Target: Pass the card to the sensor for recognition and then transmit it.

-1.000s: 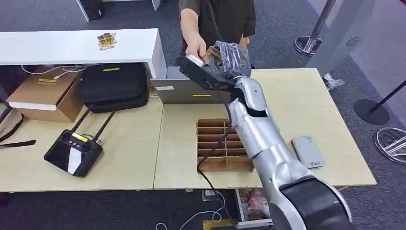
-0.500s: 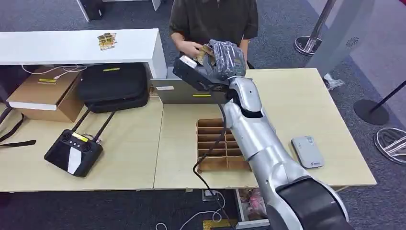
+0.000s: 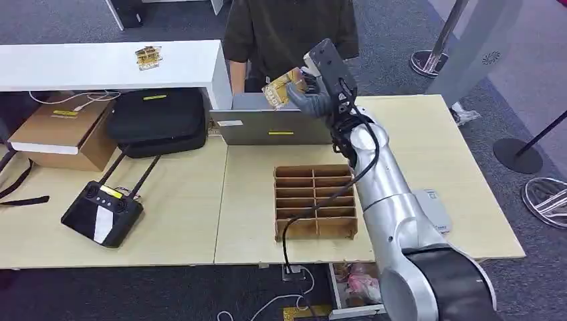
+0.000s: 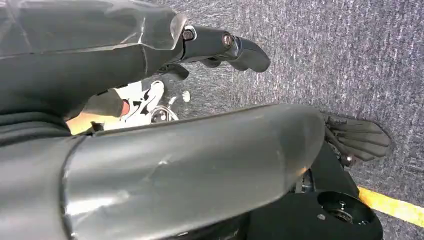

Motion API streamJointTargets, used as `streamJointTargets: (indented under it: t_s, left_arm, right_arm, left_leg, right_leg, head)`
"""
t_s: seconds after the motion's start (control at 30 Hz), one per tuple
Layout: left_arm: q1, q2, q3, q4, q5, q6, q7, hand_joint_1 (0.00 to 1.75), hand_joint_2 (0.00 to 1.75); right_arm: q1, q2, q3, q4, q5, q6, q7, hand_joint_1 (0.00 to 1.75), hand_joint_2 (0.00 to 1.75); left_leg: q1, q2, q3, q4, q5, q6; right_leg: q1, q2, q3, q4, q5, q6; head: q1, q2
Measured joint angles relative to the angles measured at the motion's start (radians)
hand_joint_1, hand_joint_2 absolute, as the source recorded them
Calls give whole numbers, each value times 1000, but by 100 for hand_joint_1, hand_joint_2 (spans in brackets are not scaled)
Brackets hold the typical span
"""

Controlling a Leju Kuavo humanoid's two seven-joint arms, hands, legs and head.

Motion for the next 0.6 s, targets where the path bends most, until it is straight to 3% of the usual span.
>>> streamJointTargets:
  t_s: [0.4,0.5,0.6]
  left_arm:
    - [10,0,18,0,6,13,-10,0,0]
    - [12,0,24,0,6,15,-19,0,0]
    - [13,0,26,0,9,15,-21,0,0]
  right_arm:
    - [-29,-48,-41,26,-179,55,39,175,175]
    - [-36,-71,-39,37,-194,38,29,175,175]
    - [-37,-99,-11,43,-177,-25,2,175,175]
  left_leg:
    - [0,0,0,0,0,0]
    - [0,-1,0,0,0,0]
    - [0,-1,0,0,0,0]
  right_leg:
    - [0,0,0,0,0,0]
    - [0,-1,0,0,0,0]
    - [0,-1,0,0,0,0]
  head:
    - [0,0]
    - [0,0]
    - [0,0]
